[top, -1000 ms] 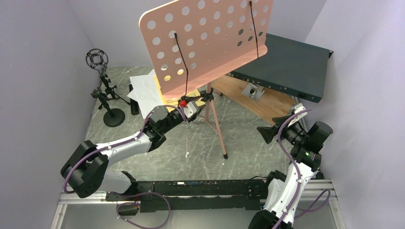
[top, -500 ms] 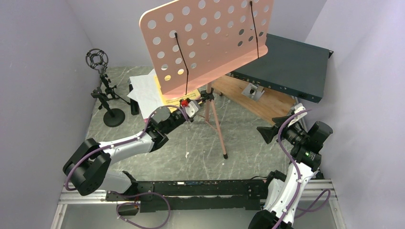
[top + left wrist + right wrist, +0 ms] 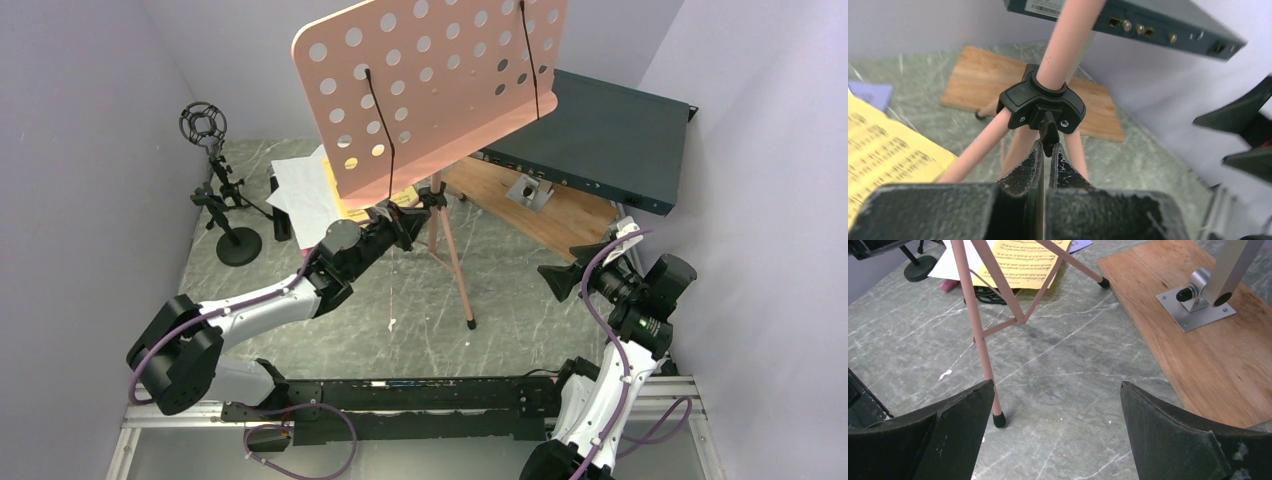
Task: Pack up the instrument practice props
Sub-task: Unscrew the knob on the music stand, then close the music stand at the center of the board.
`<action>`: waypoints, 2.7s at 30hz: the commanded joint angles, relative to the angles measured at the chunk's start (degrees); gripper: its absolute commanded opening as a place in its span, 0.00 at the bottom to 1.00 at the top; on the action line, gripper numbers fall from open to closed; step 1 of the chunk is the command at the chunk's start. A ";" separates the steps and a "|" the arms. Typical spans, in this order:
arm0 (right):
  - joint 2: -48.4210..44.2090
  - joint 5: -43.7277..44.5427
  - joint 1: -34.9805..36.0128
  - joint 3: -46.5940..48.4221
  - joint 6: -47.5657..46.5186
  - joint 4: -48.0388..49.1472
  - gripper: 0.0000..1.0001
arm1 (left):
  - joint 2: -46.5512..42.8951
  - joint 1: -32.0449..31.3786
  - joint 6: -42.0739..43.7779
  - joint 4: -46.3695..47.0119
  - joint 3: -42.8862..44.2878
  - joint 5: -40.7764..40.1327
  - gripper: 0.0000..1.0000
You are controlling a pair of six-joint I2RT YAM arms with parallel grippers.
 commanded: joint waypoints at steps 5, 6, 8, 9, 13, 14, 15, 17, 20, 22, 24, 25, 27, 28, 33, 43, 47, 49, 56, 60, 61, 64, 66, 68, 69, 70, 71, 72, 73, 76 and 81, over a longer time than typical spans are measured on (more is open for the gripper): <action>-0.55 -1.40 0.35 -0.02 -1.32 1.06 0.99 | -6.36 0.30 -36.90 -15.15 3.26 -8.47 0.02; -0.55 -1.45 0.32 -0.04 -1.32 1.06 1.00 | -7.11 0.29 -39.58 -16.35 3.19 -8.76 0.02; -0.47 -1.42 0.34 -0.03 -1.28 1.06 1.00 | -8.35 0.35 -44.56 -17.87 2.98 -9.38 0.02; -0.42 -1.46 0.35 0.00 -1.32 1.06 1.00 | -8.74 0.38 -46.77 -18.47 2.93 -9.44 0.02; -0.42 -1.31 0.35 -0.01 -1.32 1.06 1.00 | -9.04 0.46 -50.51 -18.88 4.03 -6.64 0.23; -0.42 -1.26 0.35 -0.02 -1.32 1.06 1.00 | -8.92 0.52 -49.91 -19.49 4.66 -6.11 0.28; -0.40 -1.28 0.35 -0.02 -1.32 1.06 0.99 | -8.76 0.57 -49.29 -20.30 5.23 -5.49 0.35; -0.38 -1.25 0.35 -0.05 -1.32 1.04 0.99 | -8.67 0.73 -47.79 -21.81 6.06 -4.28 0.43; -0.38 -1.31 0.35 -0.01 -1.40 0.98 1.00 | -9.53 1.28 -45.54 -24.40 6.62 -2.11 0.56; -0.38 -1.41 0.35 0.00 -1.41 0.98 1.00 | -10.52 1.64 -43.86 -24.54 6.00 -0.02 0.60; -0.38 -1.47 0.35 -0.02 -1.36 0.98 1.00 | -11.40 2.21 -43.29 -24.30 4.91 2.18 0.63; -0.38 -1.54 0.39 0.05 -1.36 0.98 1.00 | -11.75 2.57 -43.46 -24.18 4.31 3.73 0.64; -0.37 -1.48 0.41 0.05 -1.41 0.98 1.00 | -12.39 3.66 -43.97 -23.45 2.62 7.30 0.66; -0.30 -1.50 0.43 -0.05 -1.40 0.98 1.00 | -12.59 4.29 -44.01 -22.88 1.68 9.22 0.66; -0.29 -1.62 0.39 -0.02 -1.32 0.98 0.99 | -14.14 7.93 -32.94 -22.22 -2.20 20.45 0.75; 0.07 -3.52 0.39 0.14 -0.77 0.79 0.99 | -18.18 10.83 2.89 -42.78 0.76 22.10 0.84; 2.52 -4.81 1.32 2.64 -4.80 -3.65 0.99 | -21.69 10.83 11.04 -40.13 -1.51 18.22 0.86; 4.95 -3.67 3.09 5.01 -10.34 -9.74 0.99 | -23.22 10.83 13.28 -38.55 -2.31 15.80 0.96; 13.90 2.04 18.22 13.81 -15.61 -16.60 0.99 | -22.31 16.06 16.14 -29.22 -5.52 14.78 0.99; 15.81 11.93 33.64 14.29 -8.51 -6.94 0.99 | -16.50 20.61 13.98 -21.50 -5.08 23.21 1.00; 16.90 13.17 37.03 14.32 -7.78 -5.39 0.99 | -15.11 20.85 14.14 -20.71 -4.49 24.34 0.99; 20.00 13.81 42.19 13.47 -5.24 0.35 0.99 | -10.74 21.19 15.42 -20.35 -2.07 26.72 0.99; 21.26 14.33 45.14 11.10 -2.56 6.63 0.99 | -8.43 21.28 16.25 -20.80 -0.35 28.29 0.99; 22.04 15.22 47.92 8.99 -1.25 13.43 0.99 | -6.40 21.29 16.79 -21.05 0.98 29.24 0.98; 22.35 15.78 49.19 7.79 -0.74 16.72 0.99 | -5.55 21.36 16.98 -21.01 1.49 29.27 0.98; 22.63 16.84 50.16 6.67 0.53 19.72 0.99 | -4.78 21.37 17.14 -20.92 1.96 29.34 0.98; 22.98 17.84 50.86 5.50 1.80 22.74 0.98 | -4.14 21.38 17.43 -20.71 2.36 29.42 0.97; 23.34 19.05 51.41 4.39 3.08 25.79 0.98 | -3.61 21.38 17.57 -20.30 2.51 29.40 0.96; 23.74 20.29 51.88 3.27 4.36 28.52 0.98 | -3.03 21.38 17.83 -19.95 2.71 29.36 0.95; 25.20 23.95 53.36 1.67 6.39 35.47 0.96 | -1.16 21.44 18.27 -19.30 3.75 30.09 0.90; 27.54 27.64 56.73 1.75 10.05 40.94 0.84 | 2.11 21.51 17.35 -19.45 6.10 33.49 0.76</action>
